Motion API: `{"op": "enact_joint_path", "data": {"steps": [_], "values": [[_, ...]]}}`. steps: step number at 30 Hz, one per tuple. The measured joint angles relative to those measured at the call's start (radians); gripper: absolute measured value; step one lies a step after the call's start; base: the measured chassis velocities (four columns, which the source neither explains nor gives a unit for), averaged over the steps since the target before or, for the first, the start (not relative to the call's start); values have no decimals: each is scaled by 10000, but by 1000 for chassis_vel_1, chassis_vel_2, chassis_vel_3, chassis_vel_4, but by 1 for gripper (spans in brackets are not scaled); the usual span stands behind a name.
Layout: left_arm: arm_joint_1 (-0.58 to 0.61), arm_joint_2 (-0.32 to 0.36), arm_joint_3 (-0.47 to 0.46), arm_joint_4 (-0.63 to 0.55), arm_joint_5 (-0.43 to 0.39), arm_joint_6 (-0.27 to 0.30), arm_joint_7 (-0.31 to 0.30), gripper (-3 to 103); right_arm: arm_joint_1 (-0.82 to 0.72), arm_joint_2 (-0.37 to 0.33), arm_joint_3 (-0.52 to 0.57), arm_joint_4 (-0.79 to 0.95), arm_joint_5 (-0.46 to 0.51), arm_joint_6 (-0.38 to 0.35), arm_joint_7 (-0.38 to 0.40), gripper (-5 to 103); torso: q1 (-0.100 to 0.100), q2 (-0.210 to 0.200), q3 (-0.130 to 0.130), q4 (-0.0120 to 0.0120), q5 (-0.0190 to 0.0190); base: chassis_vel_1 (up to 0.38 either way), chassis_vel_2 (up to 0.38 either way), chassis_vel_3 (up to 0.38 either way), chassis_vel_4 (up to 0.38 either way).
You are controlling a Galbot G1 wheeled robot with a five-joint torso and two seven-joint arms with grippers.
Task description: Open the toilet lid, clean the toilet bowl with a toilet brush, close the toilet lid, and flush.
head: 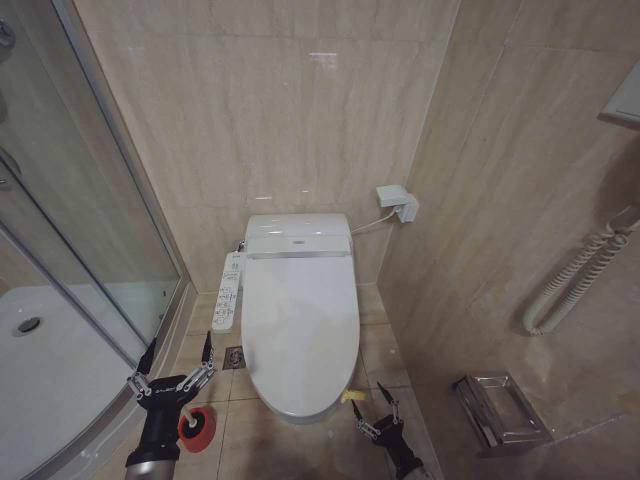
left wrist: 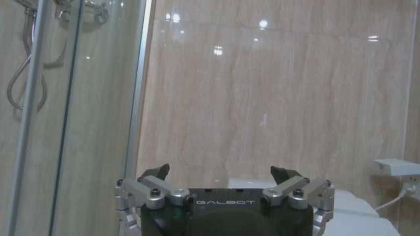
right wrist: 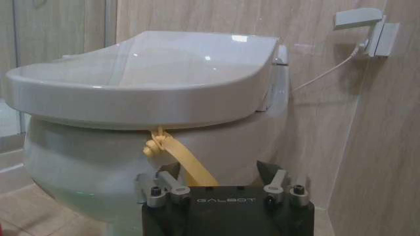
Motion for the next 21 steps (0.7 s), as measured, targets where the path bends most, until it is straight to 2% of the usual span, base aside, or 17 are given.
{"op": "enact_joint_path", "data": {"steps": [1, 6, 7, 15, 16, 21], "values": [[21, -38, 6, -24, 28, -6, 0, 100, -8, -6, -5, -5, 28, 35, -30, 75, 0, 0, 0, 0, 0, 0, 0, 0, 0], [77, -157, 35, -91, 117, -40, 0, 100, -134, -15, -55, 68, 106, 130, -164, 75, 0, 0, 0, 0, 0, 0, 0, 0, 0], [87, -185, 54, -102, 135, -52, 0, 100, -196, -12, -68, 130, 118, 163, -195, 47, 0, 0, 0, 0, 0, 0, 0, 0, 0], [73, -263, 98, -112, 159, -64, -3, 100, -515, 33, -97, 509, 248, 283, -309, 47, 0, 0, 0, 0, -1, 0, 0, 0, 0], [58, -265, 101, -107, 159, -65, -4, 100, -598, 56, -94, 619, 314, 307, -320, 20, 0, 0, 0, 0, 0, 0, 0, 0, 0], [-28, -249, 112, 16, 157, -63, -7, 100, -1014, 138, -49, 1196, 558, 411, -336, 20, 0, 0, 0, 1, 0, 0, 0, 0, 0]]}}
